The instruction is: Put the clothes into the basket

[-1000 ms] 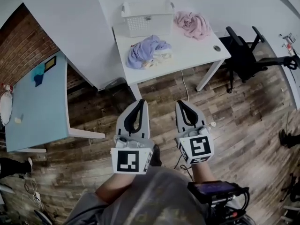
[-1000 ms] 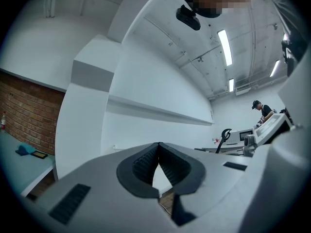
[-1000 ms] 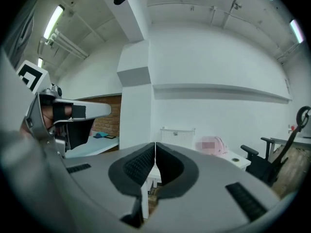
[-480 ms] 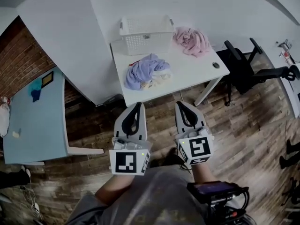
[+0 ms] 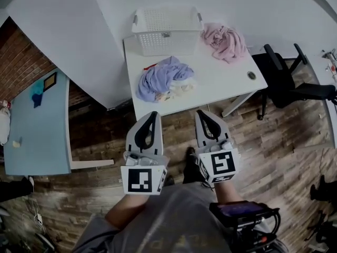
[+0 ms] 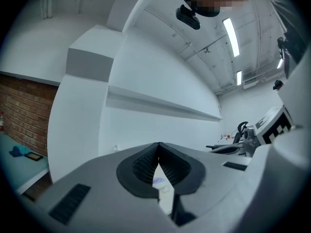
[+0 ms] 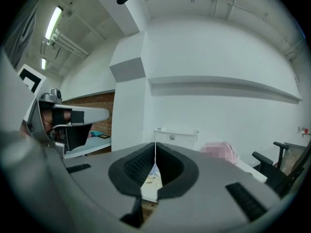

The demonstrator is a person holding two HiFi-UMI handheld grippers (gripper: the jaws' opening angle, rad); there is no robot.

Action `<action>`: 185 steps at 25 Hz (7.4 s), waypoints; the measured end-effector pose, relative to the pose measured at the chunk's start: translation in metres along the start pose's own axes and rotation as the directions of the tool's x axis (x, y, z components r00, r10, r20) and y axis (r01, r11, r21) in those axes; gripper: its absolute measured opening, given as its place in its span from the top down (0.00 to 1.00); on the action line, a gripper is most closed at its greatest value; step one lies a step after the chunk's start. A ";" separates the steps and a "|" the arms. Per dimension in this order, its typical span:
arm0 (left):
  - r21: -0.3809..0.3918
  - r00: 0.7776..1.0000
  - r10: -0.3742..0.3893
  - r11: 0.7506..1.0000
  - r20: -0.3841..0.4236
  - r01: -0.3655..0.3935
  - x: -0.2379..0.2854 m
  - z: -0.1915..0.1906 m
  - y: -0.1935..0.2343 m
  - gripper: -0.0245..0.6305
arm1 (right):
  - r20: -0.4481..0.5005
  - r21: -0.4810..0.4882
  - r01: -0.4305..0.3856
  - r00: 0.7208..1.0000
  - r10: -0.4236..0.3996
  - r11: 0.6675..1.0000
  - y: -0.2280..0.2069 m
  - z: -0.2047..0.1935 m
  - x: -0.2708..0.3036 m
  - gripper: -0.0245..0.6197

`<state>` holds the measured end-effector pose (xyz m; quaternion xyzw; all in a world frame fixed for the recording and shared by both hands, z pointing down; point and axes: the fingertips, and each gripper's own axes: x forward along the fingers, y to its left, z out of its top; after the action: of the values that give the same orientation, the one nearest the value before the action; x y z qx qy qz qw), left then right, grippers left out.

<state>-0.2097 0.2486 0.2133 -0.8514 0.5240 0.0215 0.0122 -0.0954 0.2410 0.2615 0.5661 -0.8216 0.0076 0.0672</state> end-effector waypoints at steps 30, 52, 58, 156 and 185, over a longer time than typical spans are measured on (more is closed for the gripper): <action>-0.031 0.931 0.346 0.936 -0.117 -0.352 0.147 -0.084 0.072 0.75 | -0.126 0.002 -0.393 0.912 0.390 0.920 -0.071 -0.061 0.194 0.71; -0.119 0.865 0.283 0.926 -0.414 -0.359 0.188 -0.257 0.129 0.13 | -0.442 0.059 -0.468 0.780 0.443 0.882 -0.068 -0.217 0.276 0.07; -0.143 0.833 0.222 0.931 -0.507 -0.335 0.196 -0.290 0.121 0.13 | -0.476 0.086 -0.489 0.746 0.467 0.868 -0.066 -0.231 0.277 0.07; 0.091 0.911 0.074 0.995 -0.407 -0.041 0.477 -0.074 0.150 0.66 | -0.370 -0.023 -0.332 0.879 0.300 0.943 -0.198 0.012 0.456 0.58; 0.061 0.982 0.082 0.995 -0.171 -0.073 0.358 0.004 0.012 0.95 | -0.021 -0.010 -0.323 0.946 0.322 0.946 -0.197 0.072 0.263 0.92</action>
<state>-0.0598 -0.0762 0.1913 -0.8283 0.5562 -0.0665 -0.0109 -0.0114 -0.0802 0.2089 0.4236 -0.9024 0.0183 0.0770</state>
